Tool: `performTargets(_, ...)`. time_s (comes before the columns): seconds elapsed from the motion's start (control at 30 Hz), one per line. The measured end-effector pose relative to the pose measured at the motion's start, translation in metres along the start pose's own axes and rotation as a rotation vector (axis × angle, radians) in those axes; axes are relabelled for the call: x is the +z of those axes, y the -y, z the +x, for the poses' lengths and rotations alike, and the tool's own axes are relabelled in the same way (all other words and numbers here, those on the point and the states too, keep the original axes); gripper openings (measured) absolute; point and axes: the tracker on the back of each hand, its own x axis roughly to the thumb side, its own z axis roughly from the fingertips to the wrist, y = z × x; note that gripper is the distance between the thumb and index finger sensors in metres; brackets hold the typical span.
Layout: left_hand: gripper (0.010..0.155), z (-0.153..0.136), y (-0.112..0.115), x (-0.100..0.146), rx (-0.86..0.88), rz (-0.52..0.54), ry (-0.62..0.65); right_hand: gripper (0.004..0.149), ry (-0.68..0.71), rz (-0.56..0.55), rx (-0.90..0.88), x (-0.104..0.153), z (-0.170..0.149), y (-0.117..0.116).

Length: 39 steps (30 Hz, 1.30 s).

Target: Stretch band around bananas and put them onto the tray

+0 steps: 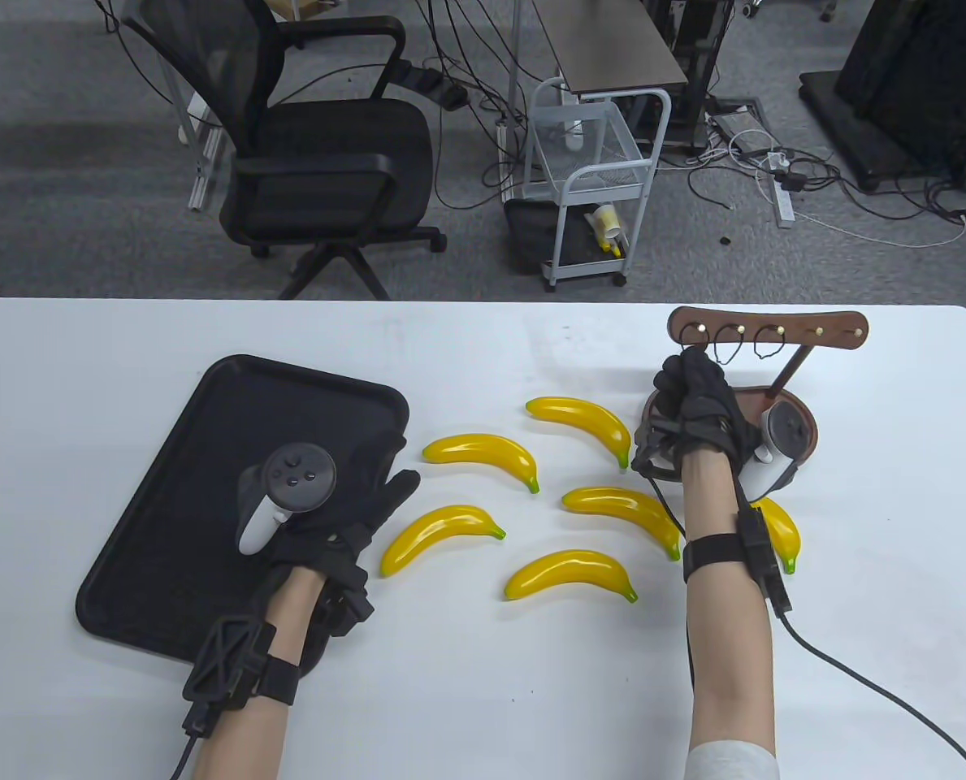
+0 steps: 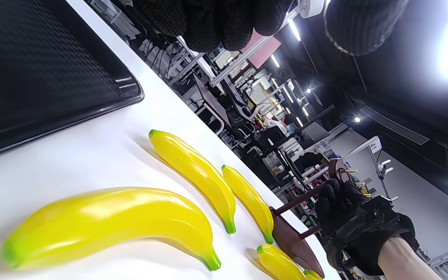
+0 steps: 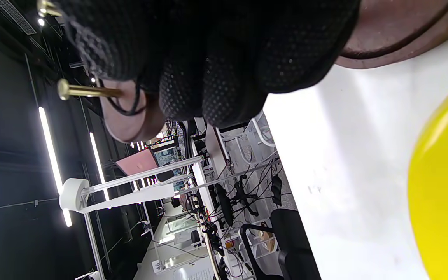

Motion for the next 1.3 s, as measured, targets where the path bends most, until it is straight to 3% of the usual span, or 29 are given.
performTargets(0.57, 0.073, 0.005, 0.002, 0.000, -0.011, -0.004, 0.023, 0.038, 0.035, 0.033, 0.008, 0.018, 0.024, 0.002)
performTargets(0.97, 0.073, 0.007, 0.005, -0.002, -0.027, -0.010, 0.029, 0.037, 0.125, 0.168, 0.108, 0.047, 0.040, 0.005)
performTargets(1.3, 0.072, 0.011, 0.010, -0.003, -0.042, -0.021, 0.031, 0.038, 0.184, 0.346, 0.158, 0.078, 0.041, -0.007)
